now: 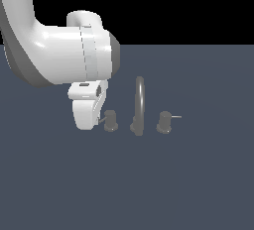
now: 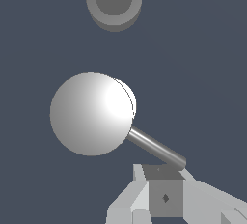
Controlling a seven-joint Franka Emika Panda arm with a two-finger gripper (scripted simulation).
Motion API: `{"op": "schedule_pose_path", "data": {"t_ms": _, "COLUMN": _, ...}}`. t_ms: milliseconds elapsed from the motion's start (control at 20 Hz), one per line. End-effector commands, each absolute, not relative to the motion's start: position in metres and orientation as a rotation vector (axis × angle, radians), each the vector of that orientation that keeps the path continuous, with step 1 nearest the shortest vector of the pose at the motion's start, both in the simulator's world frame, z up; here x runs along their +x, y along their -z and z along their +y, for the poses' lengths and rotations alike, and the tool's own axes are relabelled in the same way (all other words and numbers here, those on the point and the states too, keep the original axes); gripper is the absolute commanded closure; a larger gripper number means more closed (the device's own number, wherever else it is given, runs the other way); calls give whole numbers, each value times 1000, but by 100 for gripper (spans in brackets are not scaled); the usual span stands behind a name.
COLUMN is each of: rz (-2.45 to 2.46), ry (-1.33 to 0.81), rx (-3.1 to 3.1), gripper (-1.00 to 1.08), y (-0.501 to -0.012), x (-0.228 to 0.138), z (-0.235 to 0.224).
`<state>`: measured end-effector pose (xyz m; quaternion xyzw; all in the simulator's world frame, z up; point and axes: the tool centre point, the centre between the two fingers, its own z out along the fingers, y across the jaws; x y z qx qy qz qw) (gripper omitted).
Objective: Turn on the faucet by rotating a designated handle.
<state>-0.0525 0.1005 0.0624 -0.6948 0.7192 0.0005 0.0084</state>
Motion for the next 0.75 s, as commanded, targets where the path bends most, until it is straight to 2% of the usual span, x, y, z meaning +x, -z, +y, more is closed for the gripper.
{"op": "schedule_pose_path", "data": {"t_ms": 0, "rz": 2282, "ry": 1, "rx": -2152, "gripper": 108, "y": -63, "x": -60, "z": 78}}
{"op": "schedule_pose_path", "data": {"t_ms": 200, "rz": 2287, "ry": 0, "rx": -2153, "gripper": 108, "y": -63, "x": -68, "z": 67}}
{"op": "schedule_pose_path", "data": {"t_ms": 250, "rz": 2246, "ry": -4, "rx": -2178, "gripper": 108, "y": -62, "x": -64, "z": 87}}
{"op": "schedule_pose_path", "data": {"t_ms": 700, "rz": 2285, "ry": 0, "rx": -2155, "gripper": 108, "y": -63, "x": -59, "z": 33}}
